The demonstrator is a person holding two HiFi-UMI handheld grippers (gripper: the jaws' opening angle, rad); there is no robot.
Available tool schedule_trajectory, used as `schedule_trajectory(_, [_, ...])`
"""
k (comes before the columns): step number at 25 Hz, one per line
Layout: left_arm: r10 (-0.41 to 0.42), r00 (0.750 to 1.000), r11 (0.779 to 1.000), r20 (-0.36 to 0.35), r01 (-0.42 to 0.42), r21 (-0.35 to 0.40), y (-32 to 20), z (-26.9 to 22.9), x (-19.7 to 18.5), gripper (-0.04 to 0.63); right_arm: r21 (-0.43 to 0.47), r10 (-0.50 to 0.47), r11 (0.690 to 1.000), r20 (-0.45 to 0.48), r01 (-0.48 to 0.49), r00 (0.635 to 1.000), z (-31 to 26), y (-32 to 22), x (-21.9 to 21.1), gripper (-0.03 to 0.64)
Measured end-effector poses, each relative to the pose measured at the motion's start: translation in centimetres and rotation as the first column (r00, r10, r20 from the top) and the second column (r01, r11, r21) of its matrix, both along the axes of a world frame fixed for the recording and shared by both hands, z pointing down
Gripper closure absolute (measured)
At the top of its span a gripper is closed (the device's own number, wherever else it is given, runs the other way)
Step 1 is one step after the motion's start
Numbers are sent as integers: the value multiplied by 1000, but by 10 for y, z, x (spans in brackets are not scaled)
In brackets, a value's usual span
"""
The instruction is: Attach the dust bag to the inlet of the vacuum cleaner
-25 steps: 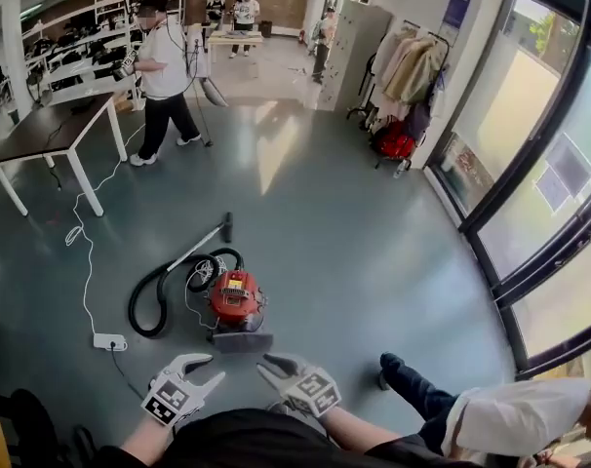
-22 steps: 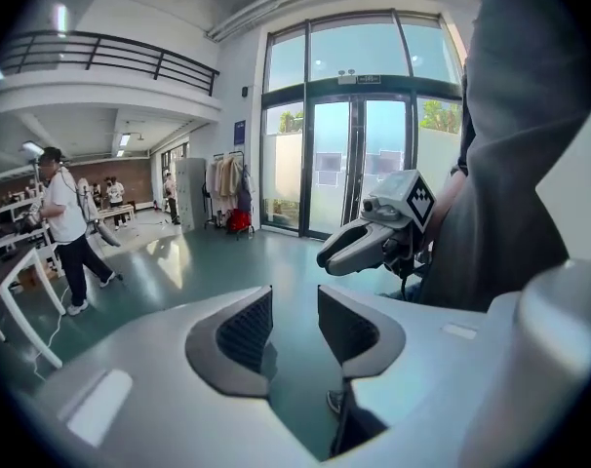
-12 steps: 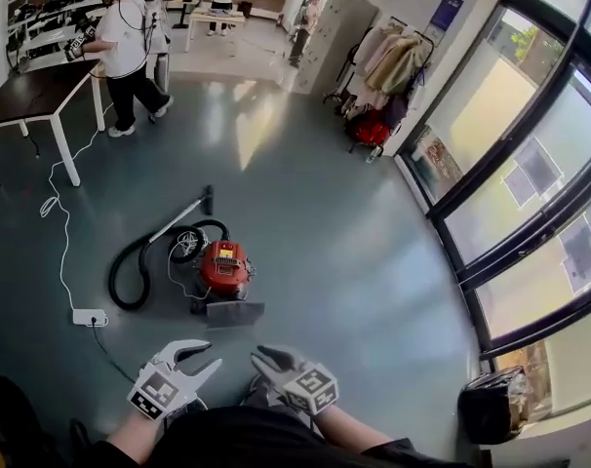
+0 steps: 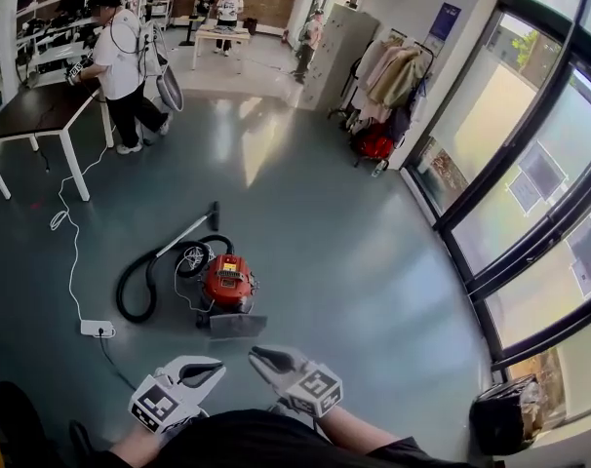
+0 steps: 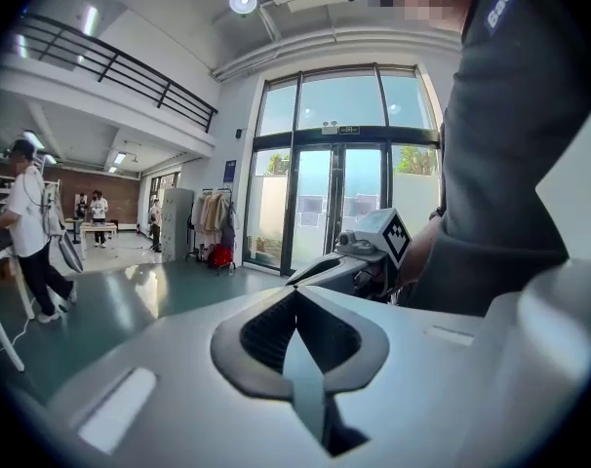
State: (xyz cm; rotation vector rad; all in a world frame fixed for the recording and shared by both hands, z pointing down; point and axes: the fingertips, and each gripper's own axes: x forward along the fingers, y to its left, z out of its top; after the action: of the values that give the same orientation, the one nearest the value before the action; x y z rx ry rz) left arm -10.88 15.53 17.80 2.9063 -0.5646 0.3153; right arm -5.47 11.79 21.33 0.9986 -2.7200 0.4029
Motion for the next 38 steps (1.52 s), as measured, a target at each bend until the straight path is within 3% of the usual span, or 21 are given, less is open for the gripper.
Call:
schedule_trajectory(2, [-10, 1000, 1000, 2, 10, -17, 3, 1, 19, 578, 14, -39, 999, 39, 39, 998, -9, 10, 9, 616])
schedule_trajectory(7, [12, 1000, 1000, 28, -12, -10, 11, -7, 60, 578, 65, -160, 986, 155, 152, 975, -39, 44, 18, 623])
schedule_trajectory(14, [5, 999, 1000, 40, -6, 16, 21, -13, 84, 578, 135, -139, 985, 229, 110, 963, -73, 45, 47, 623])
schedule_trajectory(23, [38, 999, 999, 24, -38, -4, 31, -6, 96, 578, 163, -103, 985, 268, 61, 958, -69, 58, 60, 623])
schedule_trajectory(38, [66, 997, 998, 34, -66, -1, 42, -6, 91, 578, 137, -114, 987, 212, 85, 971, -61, 69, 42, 624])
